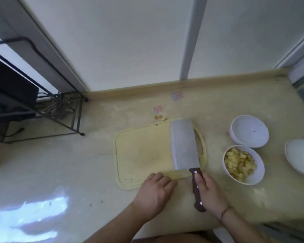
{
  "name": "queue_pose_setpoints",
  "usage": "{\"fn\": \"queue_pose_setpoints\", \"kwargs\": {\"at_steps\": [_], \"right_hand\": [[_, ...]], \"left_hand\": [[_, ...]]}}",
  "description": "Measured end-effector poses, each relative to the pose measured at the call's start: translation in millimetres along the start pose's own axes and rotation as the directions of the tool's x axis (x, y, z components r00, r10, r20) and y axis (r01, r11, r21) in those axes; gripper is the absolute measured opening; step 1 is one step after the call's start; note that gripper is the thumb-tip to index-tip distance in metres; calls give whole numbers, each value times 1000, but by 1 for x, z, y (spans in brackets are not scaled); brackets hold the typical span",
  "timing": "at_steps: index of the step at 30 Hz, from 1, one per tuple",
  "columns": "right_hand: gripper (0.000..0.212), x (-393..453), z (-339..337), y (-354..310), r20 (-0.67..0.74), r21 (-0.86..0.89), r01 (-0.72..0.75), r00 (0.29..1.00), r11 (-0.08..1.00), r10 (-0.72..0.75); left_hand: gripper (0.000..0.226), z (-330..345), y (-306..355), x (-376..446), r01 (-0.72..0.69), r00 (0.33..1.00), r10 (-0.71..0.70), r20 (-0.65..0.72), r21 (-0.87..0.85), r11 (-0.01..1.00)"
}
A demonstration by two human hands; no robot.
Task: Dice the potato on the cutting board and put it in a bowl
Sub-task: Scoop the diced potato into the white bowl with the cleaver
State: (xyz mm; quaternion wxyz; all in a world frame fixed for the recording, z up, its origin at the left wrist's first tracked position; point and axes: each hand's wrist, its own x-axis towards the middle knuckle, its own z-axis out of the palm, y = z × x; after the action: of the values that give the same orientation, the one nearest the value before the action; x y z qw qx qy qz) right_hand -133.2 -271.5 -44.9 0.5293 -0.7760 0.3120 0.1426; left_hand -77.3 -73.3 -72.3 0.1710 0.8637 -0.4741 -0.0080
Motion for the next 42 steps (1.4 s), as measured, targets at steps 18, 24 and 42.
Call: {"fn": "queue_pose_setpoints", "kwargs": {"at_steps": [18,24,42], "right_hand": [[31,-21,-40,23,-207,-783,178,828,596,-520],[44,-13,-59,77,-148,-880,232,695,415,-703],[34,1,-46,77,-81,-854,302,727,423,-681]], "left_hand": [[19,-63,-104,138,608,388,-860,331,-793,-30],[45,-45,-129,172,594,798,-592,114,15,804],[41,-56,-173,156,234,897,-307,318,247,940]]}}
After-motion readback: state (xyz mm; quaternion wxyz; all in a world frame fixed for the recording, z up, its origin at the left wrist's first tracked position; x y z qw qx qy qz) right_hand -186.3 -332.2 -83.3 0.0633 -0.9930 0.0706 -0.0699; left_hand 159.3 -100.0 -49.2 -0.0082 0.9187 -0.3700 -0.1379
